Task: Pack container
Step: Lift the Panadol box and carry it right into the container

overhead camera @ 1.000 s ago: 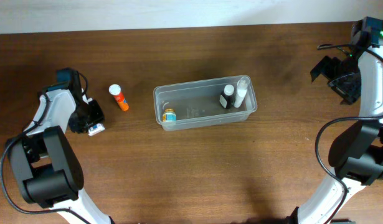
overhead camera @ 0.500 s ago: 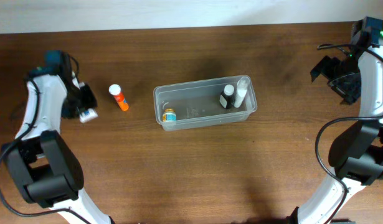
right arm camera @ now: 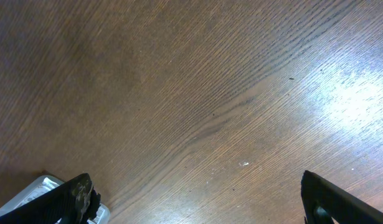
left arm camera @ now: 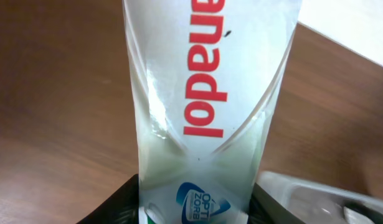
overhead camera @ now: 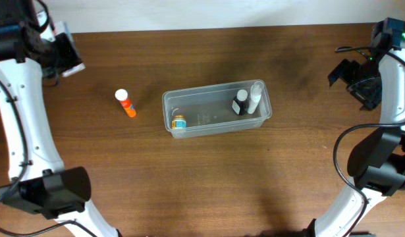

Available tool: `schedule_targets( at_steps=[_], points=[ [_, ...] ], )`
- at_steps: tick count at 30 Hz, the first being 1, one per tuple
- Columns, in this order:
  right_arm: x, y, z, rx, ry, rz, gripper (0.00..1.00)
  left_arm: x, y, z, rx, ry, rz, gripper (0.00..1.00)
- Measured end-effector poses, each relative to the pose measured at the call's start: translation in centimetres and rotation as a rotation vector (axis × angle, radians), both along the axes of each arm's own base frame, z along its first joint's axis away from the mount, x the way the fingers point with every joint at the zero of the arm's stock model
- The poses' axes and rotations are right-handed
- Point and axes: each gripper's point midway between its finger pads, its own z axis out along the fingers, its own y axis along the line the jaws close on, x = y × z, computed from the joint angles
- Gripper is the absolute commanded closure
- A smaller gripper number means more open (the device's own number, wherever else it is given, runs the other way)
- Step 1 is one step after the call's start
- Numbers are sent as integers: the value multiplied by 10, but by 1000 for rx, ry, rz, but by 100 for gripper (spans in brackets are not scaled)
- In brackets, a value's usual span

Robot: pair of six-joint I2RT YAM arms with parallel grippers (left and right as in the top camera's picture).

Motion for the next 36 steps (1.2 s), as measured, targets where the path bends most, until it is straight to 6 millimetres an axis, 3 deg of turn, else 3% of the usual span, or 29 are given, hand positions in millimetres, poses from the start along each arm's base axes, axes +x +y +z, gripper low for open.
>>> schedule_targets(
  at_steps=[2, 7, 14, 20, 25, 29, 33, 36],
  points=[
    [0, 0, 0, 0, 0, 0, 2, 1, -19, 5, -8, -9, -43, 54],
    [0, 0, 0, 0, 0, 0, 2, -5, -89, 3, -27, 24, -202, 54],
    [0, 0, 0, 0, 0, 0, 2, -32, -191, -1, -19, 67, -470, 47],
    [0, 0, 0, 0, 0, 0, 2, -56, -251, -10, -8, 90, -627, 48],
    [0, 0, 0, 0, 0, 0, 2, -65, -280, -29, -3, 117, -697, 48],
    [0, 0, 0, -1, 0, 0, 2, -68, -292, -54, 4, 155, -723, 57],
    [0, 0, 0, 0, 0, -1, 2, -67, -294, -72, 7, 177, -725, 57],
    [0, 0, 0, 0, 0, 0, 2, -66, -294, -76, 9, 179, -727, 48]
  ],
)
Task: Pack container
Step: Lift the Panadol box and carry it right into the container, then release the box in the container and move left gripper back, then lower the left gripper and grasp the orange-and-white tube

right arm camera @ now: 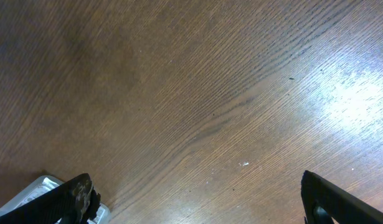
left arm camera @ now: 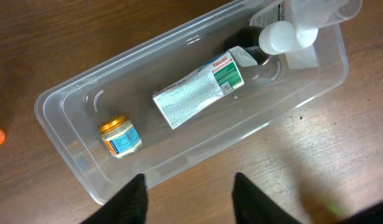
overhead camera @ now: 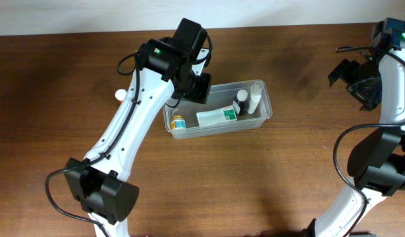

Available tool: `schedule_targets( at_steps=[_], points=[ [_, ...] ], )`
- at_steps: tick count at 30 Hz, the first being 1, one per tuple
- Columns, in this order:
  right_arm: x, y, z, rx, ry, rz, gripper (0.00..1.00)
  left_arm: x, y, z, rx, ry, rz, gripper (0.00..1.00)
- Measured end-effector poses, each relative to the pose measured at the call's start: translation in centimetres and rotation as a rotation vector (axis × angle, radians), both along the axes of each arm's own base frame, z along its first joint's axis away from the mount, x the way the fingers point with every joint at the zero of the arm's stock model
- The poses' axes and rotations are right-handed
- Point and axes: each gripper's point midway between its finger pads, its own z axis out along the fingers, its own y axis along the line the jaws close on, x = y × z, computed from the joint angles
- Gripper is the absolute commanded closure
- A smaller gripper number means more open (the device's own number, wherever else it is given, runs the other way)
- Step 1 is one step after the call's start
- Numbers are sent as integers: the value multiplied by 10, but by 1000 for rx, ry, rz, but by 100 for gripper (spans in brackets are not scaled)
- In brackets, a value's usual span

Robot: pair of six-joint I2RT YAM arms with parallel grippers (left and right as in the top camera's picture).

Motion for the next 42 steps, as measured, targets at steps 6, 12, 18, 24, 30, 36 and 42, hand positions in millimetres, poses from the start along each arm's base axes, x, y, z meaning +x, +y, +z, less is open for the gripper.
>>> schedule_targets(
  at_steps=[6, 12, 18, 24, 30, 36, 42],
  points=[
    [0, 0, 0, 0, 0, 0, 2, 7, 12, -1, 64, -33, 25, 30],
    [0, 0, 0, 0, 0, 0, 2, 16, 65, -6, 182, -16, 144, 7],
    [0, 0, 0, 0, 0, 0, 2, 25, 150, -9, 240, 46, 358, 4],
    [0, 0, 0, 0, 0, -1, 2, 31, 212, -9, 247, 69, 514, 4],
    [0, 0, 0, 0, 0, -1, 2, 35, 226, -10, 242, 61, 549, 4],
    [0, 0, 0, 0, 0, 0, 2, 43, 219, -21, 199, 70, 517, 4],
    [0, 0, 0, 0, 0, 0, 2, 51, 215, -53, 201, 138, 498, 4]
  ],
)
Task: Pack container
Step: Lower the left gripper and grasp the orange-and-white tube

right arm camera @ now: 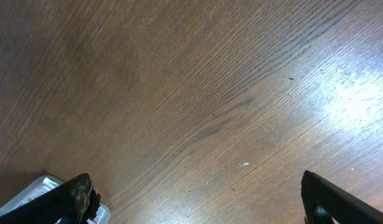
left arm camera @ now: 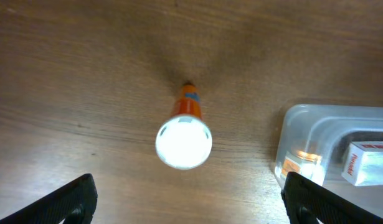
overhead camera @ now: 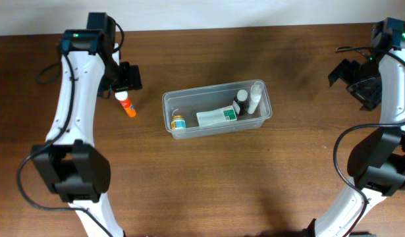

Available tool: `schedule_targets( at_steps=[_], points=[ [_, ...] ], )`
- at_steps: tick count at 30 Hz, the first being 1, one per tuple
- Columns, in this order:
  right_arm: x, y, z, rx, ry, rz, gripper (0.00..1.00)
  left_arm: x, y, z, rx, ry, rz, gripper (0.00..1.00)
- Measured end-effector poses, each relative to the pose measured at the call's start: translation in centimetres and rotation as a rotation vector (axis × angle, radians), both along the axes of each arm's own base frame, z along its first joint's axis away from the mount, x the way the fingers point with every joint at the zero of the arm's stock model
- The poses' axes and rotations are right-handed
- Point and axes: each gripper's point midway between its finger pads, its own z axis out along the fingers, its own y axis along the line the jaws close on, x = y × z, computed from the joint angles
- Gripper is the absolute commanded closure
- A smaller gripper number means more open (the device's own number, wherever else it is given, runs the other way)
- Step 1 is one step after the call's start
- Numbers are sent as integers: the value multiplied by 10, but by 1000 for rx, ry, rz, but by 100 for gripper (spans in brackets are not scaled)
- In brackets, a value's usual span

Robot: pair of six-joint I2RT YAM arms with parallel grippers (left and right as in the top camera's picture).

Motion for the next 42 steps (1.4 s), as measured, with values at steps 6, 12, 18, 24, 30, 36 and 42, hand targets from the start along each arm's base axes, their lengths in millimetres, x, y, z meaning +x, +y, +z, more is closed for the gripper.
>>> schedule_targets(
  at_steps=[6, 12, 18, 24, 30, 36, 42],
  points=[
    [0, 0, 0, 0, 0, 0, 2, 4, -1, -34, -3, 77, -6, 4],
    [0, 0, 0, 0, 0, 0, 2, 5, -1, -53, -2, 117, -8, 4],
    [0, 0, 0, 0, 0, 0, 2, 10, -2, -53, -3, 98, -7, 20],
    [0, 0, 0, 0, 0, 0, 2, 11, 2, -53, -3, 93, -5, 31],
    [0, 0, 0, 0, 0, 0, 2, 11, 3, -53, -5, 93, -2, 42],
    [0, 0, 0, 0, 0, 0, 2, 11, 3, -53, -6, 93, -2, 50],
    [0, 0, 0, 0, 0, 0, 2, 11, 3, -53, -5, 94, -3, 53]
  ],
)
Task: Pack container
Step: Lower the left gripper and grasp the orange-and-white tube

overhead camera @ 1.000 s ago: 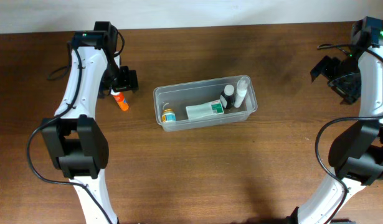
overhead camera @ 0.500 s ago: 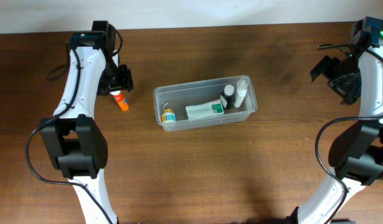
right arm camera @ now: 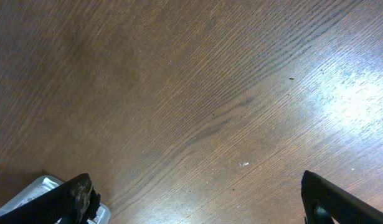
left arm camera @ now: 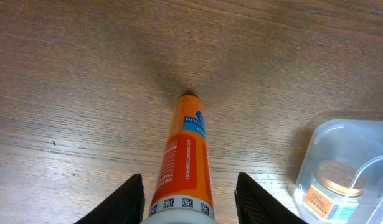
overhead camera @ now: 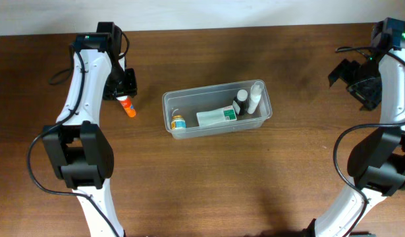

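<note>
An orange tube with a white cap [overhead camera: 128, 107] lies on the table left of the clear plastic container [overhead camera: 209, 90]. My left gripper [overhead camera: 121, 84] is down over the tube's capped end. In the left wrist view the tube [left arm camera: 184, 155] runs between the fingers [left arm camera: 132, 199], and a gap shows on its right side, so the gripper [left arm camera: 190, 202] is open around it. The container holds a small jar [overhead camera: 179, 122], a white and green box [overhead camera: 216, 117], a black bottle [overhead camera: 240, 104] and a white bottle [overhead camera: 255, 97]. My right gripper [overhead camera: 350, 74] hangs open at the far right, over bare wood [right arm camera: 197, 199].
The container's left corner [left arm camera: 347, 143] with the jar [left arm camera: 328, 186] lies just right of the tube in the left wrist view. Both arms' white links run down the table's left and right sides. The table's far edge passes behind the left gripper.
My left gripper has come down onto the orange tube and its fingers have narrowed from wide apart to close on either side of it. The tube lies where it lay. The right arm is unmoved.
My left gripper held the Panadol box at the far left, with the container short of it. Then it stood open over the container with the box lying inside. Then it hung wide open above the orange tube, and now it brackets the tube on the table.
</note>
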Available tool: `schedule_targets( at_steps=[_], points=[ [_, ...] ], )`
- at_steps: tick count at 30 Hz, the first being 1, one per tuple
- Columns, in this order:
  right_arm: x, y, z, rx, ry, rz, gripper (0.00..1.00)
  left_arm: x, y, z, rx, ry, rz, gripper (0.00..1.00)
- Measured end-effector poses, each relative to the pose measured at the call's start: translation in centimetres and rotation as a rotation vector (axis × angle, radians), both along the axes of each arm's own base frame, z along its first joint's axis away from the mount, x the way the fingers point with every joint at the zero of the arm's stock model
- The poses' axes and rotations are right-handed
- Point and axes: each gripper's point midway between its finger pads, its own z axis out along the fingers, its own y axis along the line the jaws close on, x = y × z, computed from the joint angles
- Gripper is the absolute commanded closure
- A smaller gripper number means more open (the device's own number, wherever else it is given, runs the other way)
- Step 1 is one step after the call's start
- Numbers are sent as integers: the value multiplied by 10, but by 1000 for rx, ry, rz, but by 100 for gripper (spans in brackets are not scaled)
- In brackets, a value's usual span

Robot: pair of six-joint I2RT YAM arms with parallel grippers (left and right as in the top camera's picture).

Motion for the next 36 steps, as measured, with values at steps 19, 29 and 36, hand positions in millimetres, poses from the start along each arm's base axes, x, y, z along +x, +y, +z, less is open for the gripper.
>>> schedule_targets(
  at_steps=[19, 29, 36],
  points=[
    [0, 0, 0, 0, 0, 0, 2, -2, 0, 0, 0, 7, 0, 66],
    [0, 0, 0, 0, 0, 0, 2, -2, 0, 0, 0, 7, 0, 70],
    [0, 0, 0, 0, 0, 0, 2, -4, 0, 0, 0, 14, 0, 71]
  ],
)
